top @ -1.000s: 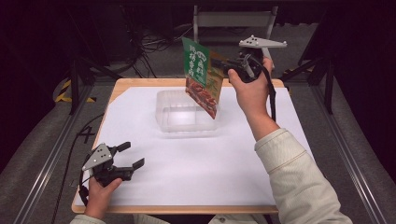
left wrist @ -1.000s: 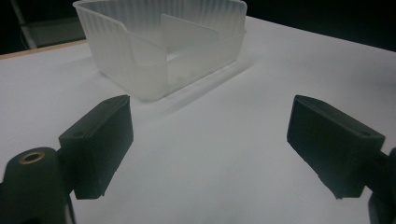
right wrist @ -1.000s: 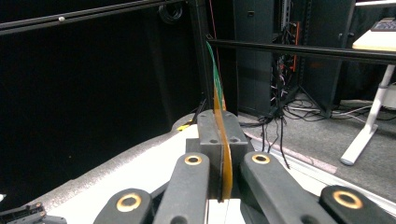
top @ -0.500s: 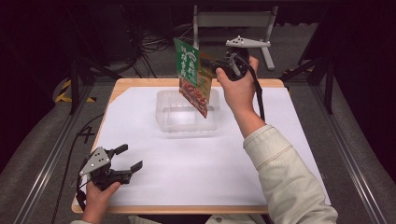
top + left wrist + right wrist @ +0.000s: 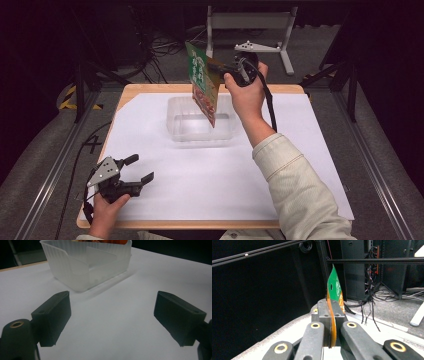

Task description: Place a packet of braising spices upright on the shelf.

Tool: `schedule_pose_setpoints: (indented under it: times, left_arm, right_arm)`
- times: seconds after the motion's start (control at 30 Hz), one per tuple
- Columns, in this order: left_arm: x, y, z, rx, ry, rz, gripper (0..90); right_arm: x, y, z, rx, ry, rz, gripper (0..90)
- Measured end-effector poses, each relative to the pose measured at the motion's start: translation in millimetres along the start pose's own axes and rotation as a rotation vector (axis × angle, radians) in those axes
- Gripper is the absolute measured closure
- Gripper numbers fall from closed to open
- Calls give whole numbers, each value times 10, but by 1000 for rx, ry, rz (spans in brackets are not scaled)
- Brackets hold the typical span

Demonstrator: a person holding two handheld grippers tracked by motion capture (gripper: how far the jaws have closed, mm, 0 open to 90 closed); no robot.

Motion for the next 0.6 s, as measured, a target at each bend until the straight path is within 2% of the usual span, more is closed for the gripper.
schedule_pose_setpoints:
  times: [0.6]
  left_arm:
    - [-12,40,-86,11,-29,4,149]
  right_arm:
    - [-96,-96,-233,-7,25,-1,900]
Point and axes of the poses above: each handheld gripper's, and its own axes: z roughly backward along the jaws, y roughly out of its top, x roughly to its right, the point moved 3 cm from there along -z, roughly forward along the jaws
